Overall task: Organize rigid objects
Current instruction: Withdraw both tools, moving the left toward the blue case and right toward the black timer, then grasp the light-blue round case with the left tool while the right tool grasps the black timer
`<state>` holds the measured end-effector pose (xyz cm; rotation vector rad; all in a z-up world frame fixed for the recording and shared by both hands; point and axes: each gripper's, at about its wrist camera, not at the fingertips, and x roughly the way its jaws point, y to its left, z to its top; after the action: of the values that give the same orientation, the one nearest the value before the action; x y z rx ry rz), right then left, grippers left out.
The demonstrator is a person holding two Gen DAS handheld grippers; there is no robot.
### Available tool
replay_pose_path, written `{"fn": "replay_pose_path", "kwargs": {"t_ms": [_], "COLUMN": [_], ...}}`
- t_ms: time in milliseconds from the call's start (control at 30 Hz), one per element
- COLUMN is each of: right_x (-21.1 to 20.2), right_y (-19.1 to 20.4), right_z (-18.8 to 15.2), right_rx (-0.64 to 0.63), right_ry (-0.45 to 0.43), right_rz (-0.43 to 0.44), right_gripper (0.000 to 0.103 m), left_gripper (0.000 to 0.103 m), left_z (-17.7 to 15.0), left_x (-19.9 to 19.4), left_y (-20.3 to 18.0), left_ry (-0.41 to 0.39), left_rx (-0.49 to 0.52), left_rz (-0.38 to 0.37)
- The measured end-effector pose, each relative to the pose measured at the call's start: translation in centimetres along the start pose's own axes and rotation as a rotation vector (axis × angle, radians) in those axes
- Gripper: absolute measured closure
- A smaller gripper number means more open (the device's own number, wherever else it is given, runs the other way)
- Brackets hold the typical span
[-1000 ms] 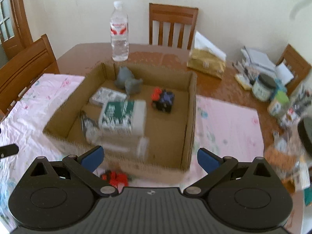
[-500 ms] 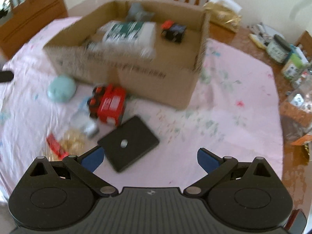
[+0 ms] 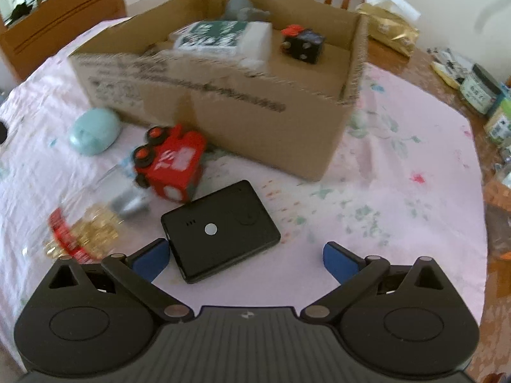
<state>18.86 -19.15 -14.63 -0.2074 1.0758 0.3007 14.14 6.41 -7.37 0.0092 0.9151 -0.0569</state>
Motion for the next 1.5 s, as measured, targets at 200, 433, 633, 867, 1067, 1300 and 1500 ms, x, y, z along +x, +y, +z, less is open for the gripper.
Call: {"fn": "replay_pose_path", "kwargs": {"t_ms": [200, 433, 633, 867, 1067, 1300, 1500], "right_x": [0.2, 0.1, 0.1, 0.2, 0.2, 0.1, 0.1], "right_y": [-2.2, -2.6, -2.4, -2.4, -2.3, -2.3, -2.3], "right_z": [0.4, 0.0, 0.1, 0.2, 0.2, 0.1, 0.0], "right_rx": [0.131, 0.100, 0.101, 0.108, 0.115, 0.122, 0.132], "right_ry": [-0.009, -0.026, -0.023, -0.018, -0.017, -0.023, -0.022], "right_rz": [-0.072, -0.058, -0.058, -0.062, -0.065, -0.070, -0.076], "right_gripper": [0.000, 0.000, 0.000, 0.000, 0.000, 0.000, 0.000], "left_gripper": [0.003, 0.003, 0.003, 0.003, 0.003, 0.003, 0.003], "left_z": [0.1, 0.6, 1.3, 2.3, 1.6, 0.4, -0.4], "left_x": [0.9, 3.6, 6.3, 9.3, 9.8, 8.5, 7.8], "left_y": [-1.0, -2.2, -2.8, -3.4, -2.5, -0.3, 1.6], "left_ry": [0.022, 0.047, 0.065, 0.073, 0.094, 0.110, 0.128], "left_rx": [0.014, 0.051, 0.056, 0.030, 0.018, -0.007, -0.034], "left_rz": [-0.007, -0.023, -0.046, -0.049, -0.036, -0.009, 0.045]}}
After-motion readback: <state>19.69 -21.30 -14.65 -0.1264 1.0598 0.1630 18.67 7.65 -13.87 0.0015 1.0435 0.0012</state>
